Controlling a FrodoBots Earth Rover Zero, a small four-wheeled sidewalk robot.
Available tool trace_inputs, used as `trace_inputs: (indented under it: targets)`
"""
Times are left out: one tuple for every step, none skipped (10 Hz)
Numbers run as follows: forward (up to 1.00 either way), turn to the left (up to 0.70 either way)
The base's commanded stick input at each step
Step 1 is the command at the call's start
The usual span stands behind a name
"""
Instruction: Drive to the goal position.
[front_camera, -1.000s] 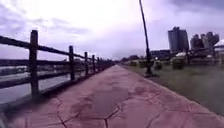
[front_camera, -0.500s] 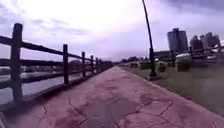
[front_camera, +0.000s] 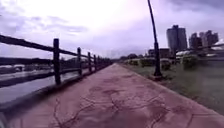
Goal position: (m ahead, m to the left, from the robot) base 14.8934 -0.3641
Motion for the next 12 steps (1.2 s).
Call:
trace_inputs:
  targets:
    - [1.00,0.00]
    - [1.00,0.00]
    - [1.00,0.00]
    - [1.00,0.00]
    - [1.00,0.00]
    - [1.00,0.00]
    - [1.00,0.00]
    - [1.00,0.00]
    - [1.00,0.00]
    - [1.00,0.00]
    - [1.00,0.03]
    - [1.00,0.09]
